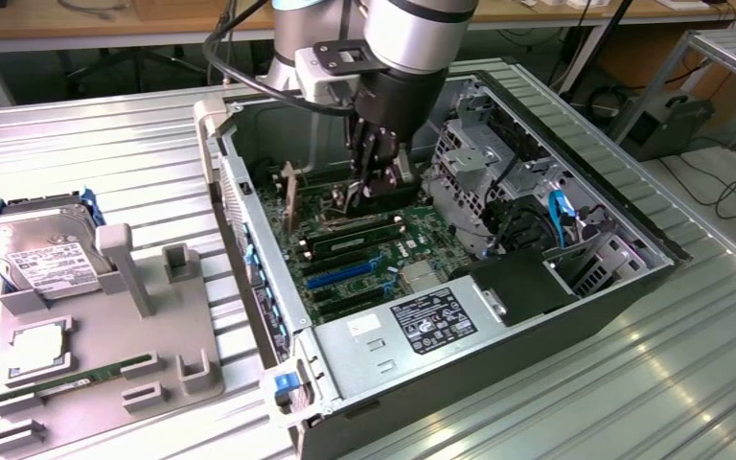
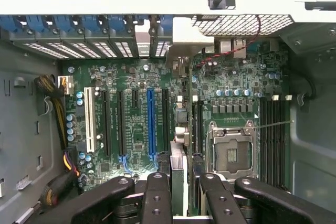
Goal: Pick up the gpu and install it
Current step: 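Insert the gpu into the slot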
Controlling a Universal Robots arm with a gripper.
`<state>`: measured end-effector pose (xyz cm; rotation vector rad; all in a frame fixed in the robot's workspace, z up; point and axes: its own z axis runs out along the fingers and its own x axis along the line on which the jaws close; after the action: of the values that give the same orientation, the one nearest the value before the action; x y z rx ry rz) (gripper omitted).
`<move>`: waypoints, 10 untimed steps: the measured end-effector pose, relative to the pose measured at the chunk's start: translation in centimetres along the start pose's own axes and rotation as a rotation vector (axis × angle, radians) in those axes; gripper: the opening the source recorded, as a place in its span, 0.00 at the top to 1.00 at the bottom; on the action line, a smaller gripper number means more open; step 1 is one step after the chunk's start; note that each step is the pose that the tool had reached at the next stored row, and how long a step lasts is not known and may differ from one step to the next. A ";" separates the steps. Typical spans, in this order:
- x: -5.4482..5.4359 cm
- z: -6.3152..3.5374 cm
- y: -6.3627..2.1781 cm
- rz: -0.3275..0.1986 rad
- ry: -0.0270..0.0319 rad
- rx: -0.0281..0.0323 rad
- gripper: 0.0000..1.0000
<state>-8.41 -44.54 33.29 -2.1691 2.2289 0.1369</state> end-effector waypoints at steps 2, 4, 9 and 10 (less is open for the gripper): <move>0.2 0.00 -0.01 0.000 0.0001 0.0000 0.74; 0.4 0.00 -0.01 0.000 0.0000 0.0000 0.74; 0.7 0.03 -0.02 0.000 0.0001 0.0001 0.74; 0.8 0.05 -0.02 0.000 0.0000 0.0001 0.74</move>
<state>-8.41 -45.36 33.17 -2.1691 2.2288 0.1368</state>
